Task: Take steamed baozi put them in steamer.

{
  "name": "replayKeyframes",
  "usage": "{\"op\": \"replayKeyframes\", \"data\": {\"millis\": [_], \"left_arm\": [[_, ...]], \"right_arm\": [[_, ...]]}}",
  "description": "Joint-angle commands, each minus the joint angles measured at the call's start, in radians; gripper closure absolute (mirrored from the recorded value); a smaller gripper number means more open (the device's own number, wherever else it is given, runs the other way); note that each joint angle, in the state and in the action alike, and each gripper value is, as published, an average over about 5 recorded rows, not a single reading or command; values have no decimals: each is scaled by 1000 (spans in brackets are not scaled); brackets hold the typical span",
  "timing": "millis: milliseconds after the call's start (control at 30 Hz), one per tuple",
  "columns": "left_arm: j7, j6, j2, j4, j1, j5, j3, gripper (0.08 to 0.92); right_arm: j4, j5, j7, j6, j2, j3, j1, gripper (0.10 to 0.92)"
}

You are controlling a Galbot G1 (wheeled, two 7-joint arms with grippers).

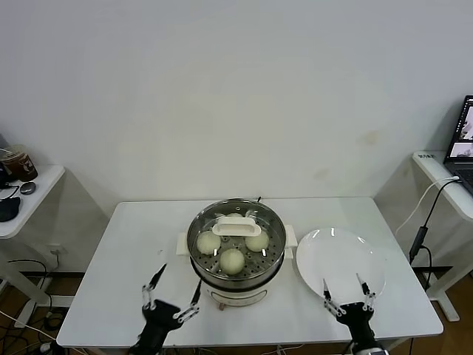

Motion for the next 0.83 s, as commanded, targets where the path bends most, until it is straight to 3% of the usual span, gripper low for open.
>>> {"op": "replayKeyframes", "data": {"millis": [33, 267, 833], "left_arm": [[-20, -288, -70, 159, 184, -351, -125, 177], [-20, -333, -95, 241, 166, -336, -145, 177], [-14, -321, -112, 269, 159, -292, -168, 177]], "right_arm": [[36, 122, 10, -71, -75, -109, -108, 203], [57, 120, 20, -86, -93, -115, -139, 203], [61, 113, 13, -80, -97, -119, -158, 203]]}}
